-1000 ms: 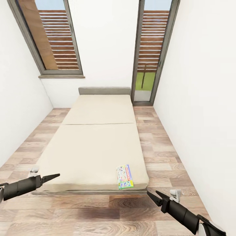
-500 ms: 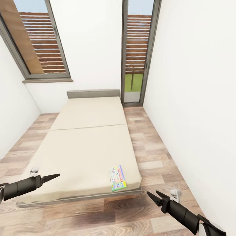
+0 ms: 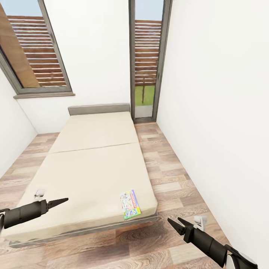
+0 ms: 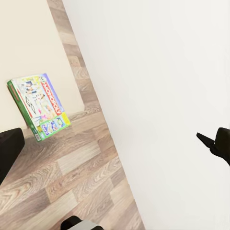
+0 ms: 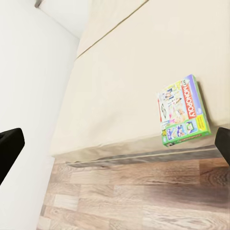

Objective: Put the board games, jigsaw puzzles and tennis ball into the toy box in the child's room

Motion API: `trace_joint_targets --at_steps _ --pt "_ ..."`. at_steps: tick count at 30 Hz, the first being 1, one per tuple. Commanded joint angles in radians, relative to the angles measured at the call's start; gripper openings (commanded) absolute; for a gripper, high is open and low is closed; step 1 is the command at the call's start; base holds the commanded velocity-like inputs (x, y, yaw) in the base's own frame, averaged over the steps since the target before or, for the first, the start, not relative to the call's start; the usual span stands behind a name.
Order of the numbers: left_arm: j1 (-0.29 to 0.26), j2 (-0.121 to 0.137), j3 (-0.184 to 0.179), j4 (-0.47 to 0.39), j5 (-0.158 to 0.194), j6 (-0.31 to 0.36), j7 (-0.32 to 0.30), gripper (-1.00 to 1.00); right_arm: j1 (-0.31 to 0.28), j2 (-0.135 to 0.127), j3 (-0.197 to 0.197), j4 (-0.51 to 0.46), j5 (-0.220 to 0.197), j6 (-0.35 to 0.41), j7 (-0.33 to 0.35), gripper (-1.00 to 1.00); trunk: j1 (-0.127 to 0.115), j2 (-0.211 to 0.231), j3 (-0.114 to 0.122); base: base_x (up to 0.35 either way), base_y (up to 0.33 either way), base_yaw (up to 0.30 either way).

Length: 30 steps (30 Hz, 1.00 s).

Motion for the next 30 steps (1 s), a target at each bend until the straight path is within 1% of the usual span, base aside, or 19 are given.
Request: trace_joint_targets --at_steps 1,11,30 --pt "-0.001 0.000 0.000 0.000 0.002 0.010 -0.002 1.00 -0.001 0.001 -0.002 0.000 -0.004 0.008 0.002 1.00 0.001 -0.002 -0.001 0.000 0.005 -0.023" --pt "-0.001 0.000 0.000 -0.001 0.002 0.010 -0.002 1.00 -0.001 0.004 0.000 -0.004 -0.002 0.006 0.002 1.00 0.001 -0.002 0.012 0.000 0.002 0.002" --pt "-0.001 0.000 0.000 -0.003 0.001 0.010 -0.002 1.00 -0.001 -0.001 0.000 -0.003 -0.002 0.006 0.004 1.00 0.001 -0.002 0.043 0.000 0.000 0.059"
